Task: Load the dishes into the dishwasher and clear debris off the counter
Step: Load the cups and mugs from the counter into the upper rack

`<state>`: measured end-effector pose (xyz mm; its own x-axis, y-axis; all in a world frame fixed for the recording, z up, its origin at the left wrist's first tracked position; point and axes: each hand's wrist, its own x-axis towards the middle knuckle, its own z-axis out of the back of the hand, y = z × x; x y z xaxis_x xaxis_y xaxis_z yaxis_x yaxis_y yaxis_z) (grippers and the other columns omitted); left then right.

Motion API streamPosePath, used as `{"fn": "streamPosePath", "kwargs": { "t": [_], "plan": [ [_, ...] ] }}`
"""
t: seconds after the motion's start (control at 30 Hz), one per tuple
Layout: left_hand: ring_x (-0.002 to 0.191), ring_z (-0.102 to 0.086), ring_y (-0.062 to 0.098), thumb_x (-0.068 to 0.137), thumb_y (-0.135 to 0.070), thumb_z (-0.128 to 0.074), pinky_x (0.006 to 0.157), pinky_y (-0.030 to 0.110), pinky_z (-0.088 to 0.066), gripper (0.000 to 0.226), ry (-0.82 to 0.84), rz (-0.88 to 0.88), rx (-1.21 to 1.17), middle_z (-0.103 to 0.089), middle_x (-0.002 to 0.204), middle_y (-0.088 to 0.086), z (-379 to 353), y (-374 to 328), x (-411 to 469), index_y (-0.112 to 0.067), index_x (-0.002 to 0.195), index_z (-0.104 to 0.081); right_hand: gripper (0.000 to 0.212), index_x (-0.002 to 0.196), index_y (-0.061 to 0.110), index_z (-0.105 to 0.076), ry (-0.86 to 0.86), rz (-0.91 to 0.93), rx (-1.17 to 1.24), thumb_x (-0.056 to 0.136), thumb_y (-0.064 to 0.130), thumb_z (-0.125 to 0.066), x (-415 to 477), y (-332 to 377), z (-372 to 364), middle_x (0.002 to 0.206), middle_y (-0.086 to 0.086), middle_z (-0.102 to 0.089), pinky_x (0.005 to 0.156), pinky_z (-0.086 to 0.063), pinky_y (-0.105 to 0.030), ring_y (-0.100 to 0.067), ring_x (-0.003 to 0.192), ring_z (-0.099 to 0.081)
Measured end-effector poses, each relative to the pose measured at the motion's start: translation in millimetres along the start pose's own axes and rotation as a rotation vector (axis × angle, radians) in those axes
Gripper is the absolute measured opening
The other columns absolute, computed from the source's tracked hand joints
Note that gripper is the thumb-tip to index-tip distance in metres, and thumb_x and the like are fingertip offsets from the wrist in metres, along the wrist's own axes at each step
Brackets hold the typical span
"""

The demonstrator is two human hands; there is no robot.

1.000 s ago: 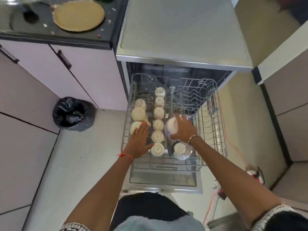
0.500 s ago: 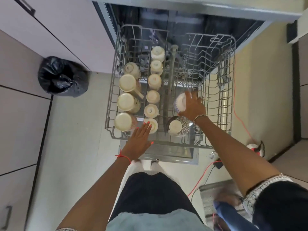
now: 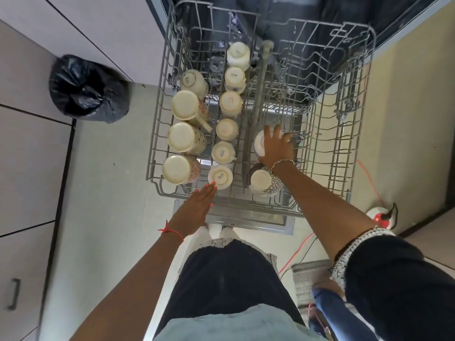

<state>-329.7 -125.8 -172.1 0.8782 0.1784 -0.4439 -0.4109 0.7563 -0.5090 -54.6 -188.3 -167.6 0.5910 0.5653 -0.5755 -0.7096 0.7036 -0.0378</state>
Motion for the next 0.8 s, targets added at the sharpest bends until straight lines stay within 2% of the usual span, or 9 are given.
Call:
{"fn": "streamPosePath", "kwargs": {
  "t": [0.1, 0.27, 0.4, 0.5, 0.6, 0.7, 0.8],
  "plan": [
    [0.139, -0.002, 0.019, 0.100, -0.006, -0.038, 0.118, 0.041, -0.012, 0.051, -0.018, -0.001, -0.008, -0.016, 0.154, 0.009, -2, 2, 1, -0.005, 0.146, -0.017, 0.095, 0.144, 0.011, -0.012, -0.008, 0.001, -0.022, 0.076, 0.039, -0.071, 2, 1, -7, 0.147, -0.024, -0.015, 0.091, -0.047, -0.053, -0.054, 0.127, -0.027],
    [0.137, 0.008, 0.014, 0.100, -0.004, -0.033, 0.115, 0.028, 0.001, 0.052, -0.019, 0.023, 0.004, -0.008, 0.155, 0.005, -4, 0, 0, -0.008, 0.147, -0.012, 0.093, 0.147, 0.015, -0.005, 0.009, -0.014, -0.008, 0.080, 0.034, -0.067, 7, 5, -14, 0.150, -0.022, -0.009, 0.099, -0.041, -0.052, -0.052, 0.132, -0.019],
    [0.138, 0.009, 0.013, 0.100, -0.005, -0.034, 0.119, 0.033, -0.003, 0.053, -0.016, 0.040, -0.001, -0.009, 0.156, 0.006, -6, 2, 1, -0.010, 0.147, -0.010, 0.094, 0.148, 0.018, -0.002, 0.002, -0.014, 0.021, 0.081, 0.037, -0.065, 7, 3, -17, 0.150, -0.021, -0.007, 0.101, -0.039, -0.051, -0.051, 0.134, -0.015],
    [0.138, 0.008, 0.012, 0.100, -0.005, -0.034, 0.117, 0.030, -0.002, 0.052, -0.027, 0.033, -0.003, -0.010, 0.156, 0.006, -7, 2, 1, -0.010, 0.148, -0.012, 0.098, 0.148, 0.021, 0.001, -0.004, -0.013, 0.048, 0.080, 0.039, -0.067, 6, 1, -16, 0.150, -0.021, -0.007, 0.101, -0.039, -0.052, -0.049, 0.135, -0.015],
    [0.138, 0.010, 0.012, 0.101, -0.008, -0.032, 0.117, 0.030, -0.001, 0.051, -0.016, 0.047, 0.004, -0.007, 0.156, 0.005, -6, 1, 0, -0.010, 0.148, -0.011, 0.097, 0.148, 0.022, 0.003, -0.034, -0.005, 0.112, 0.081, 0.043, -0.063, -1, 0, -15, 0.152, -0.020, -0.003, 0.108, -0.029, -0.053, -0.048, 0.137, -0.011],
    [0.140, 0.009, 0.012, 0.102, -0.010, -0.030, 0.120, 0.035, -0.006, 0.051, 0.006, 0.060, 0.008, -0.005, 0.157, 0.005, -2, -1, -2, -0.010, 0.148, -0.009, 0.086, 0.149, 0.019, -0.001, -0.115, 0.039, 0.131, 0.086, 0.047, -0.053, -11, 2, -10, 0.154, -0.021, -0.002, 0.114, -0.016, -0.051, -0.045, 0.140, -0.007],
    [0.145, 0.002, 0.016, 0.103, -0.014, -0.028, 0.120, 0.032, -0.005, 0.050, 0.036, 0.072, 0.031, -0.004, 0.157, 0.006, 9, -4, -5, -0.009, 0.149, -0.009, 0.076, 0.147, 0.011, -0.010, -0.163, 0.127, 0.117, 0.090, 0.043, -0.049, -21, 8, -1, 0.152, -0.024, -0.007, 0.115, -0.013, -0.048, -0.042, 0.140, -0.009]
  ]
}}
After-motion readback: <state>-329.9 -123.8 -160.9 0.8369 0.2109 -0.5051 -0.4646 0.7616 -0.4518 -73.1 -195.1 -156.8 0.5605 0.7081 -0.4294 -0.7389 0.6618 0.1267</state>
